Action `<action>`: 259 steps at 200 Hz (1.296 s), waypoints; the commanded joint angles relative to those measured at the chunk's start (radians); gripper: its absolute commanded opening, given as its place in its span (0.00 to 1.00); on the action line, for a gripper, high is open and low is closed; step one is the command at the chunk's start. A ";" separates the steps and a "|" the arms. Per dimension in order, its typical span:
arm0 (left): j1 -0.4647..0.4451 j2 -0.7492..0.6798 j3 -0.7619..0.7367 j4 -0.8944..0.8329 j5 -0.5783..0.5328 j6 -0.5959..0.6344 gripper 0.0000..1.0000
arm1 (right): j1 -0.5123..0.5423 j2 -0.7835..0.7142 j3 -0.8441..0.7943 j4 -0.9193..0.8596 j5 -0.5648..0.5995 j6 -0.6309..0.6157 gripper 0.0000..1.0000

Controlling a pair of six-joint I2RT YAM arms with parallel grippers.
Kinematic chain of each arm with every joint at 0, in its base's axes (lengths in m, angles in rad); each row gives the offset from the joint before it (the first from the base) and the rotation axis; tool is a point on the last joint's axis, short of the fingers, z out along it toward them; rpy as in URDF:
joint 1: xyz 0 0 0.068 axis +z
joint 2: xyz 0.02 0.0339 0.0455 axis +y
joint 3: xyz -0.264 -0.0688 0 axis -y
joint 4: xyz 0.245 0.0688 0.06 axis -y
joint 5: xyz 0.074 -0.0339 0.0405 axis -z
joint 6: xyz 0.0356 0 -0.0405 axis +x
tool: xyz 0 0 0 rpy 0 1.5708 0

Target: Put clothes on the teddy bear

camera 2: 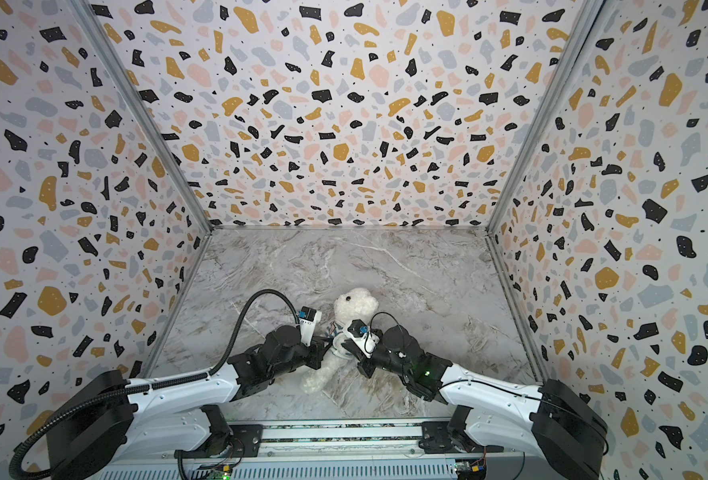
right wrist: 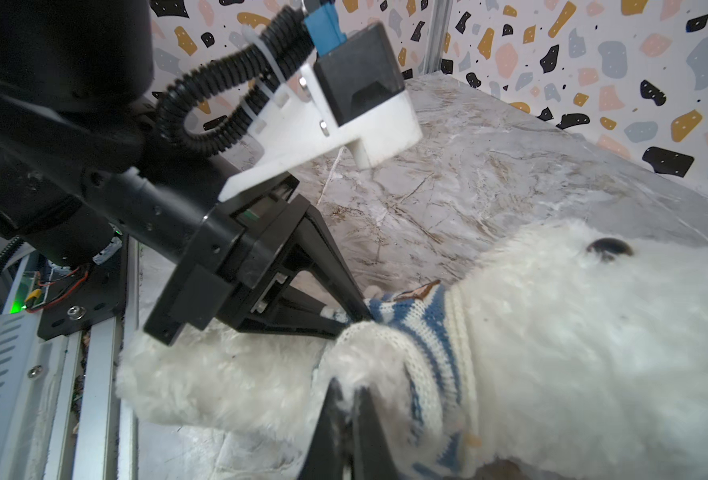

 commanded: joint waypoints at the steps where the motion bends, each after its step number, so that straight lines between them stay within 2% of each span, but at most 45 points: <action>1: 0.048 -0.002 -0.067 0.053 -0.031 -0.071 0.00 | 0.014 -0.106 -0.003 0.023 -0.077 0.022 0.00; 40: 0.087 -0.011 -0.120 0.080 -0.035 -0.105 0.00 | 0.009 -0.236 -0.059 -0.026 -0.065 0.068 0.00; 74: 0.098 -0.029 -0.134 0.067 -0.053 -0.105 0.00 | 0.000 -0.257 -0.088 -0.035 -0.050 0.090 0.00; 88: 0.097 -0.031 -0.125 0.077 -0.008 -0.079 0.00 | 0.000 -0.239 -0.087 -0.024 -0.050 0.082 0.00; 106: 0.077 -0.049 -0.111 0.120 0.117 -0.037 0.00 | 0.000 -0.192 -0.077 -0.012 -0.051 0.049 0.00; 133: 0.017 -0.115 -0.058 0.001 0.136 0.048 0.20 | -0.002 -0.122 -0.055 0.012 -0.043 -0.029 0.00; 160: 0.016 -0.178 -0.033 -0.073 0.160 0.094 0.40 | -0.014 -0.072 -0.037 0.020 -0.103 -0.129 0.00; 183: 0.016 -0.180 0.017 -0.147 0.157 0.130 0.50 | -0.026 -0.073 -0.048 0.033 -0.176 -0.188 0.00; 233: 0.017 -0.029 0.159 -0.275 0.168 0.252 0.51 | -0.045 -0.101 -0.051 -0.020 -0.235 -0.257 0.00; 259: 0.016 0.028 0.184 -0.270 0.225 0.267 0.38 | -0.067 -0.123 -0.057 -0.030 -0.233 -0.258 0.00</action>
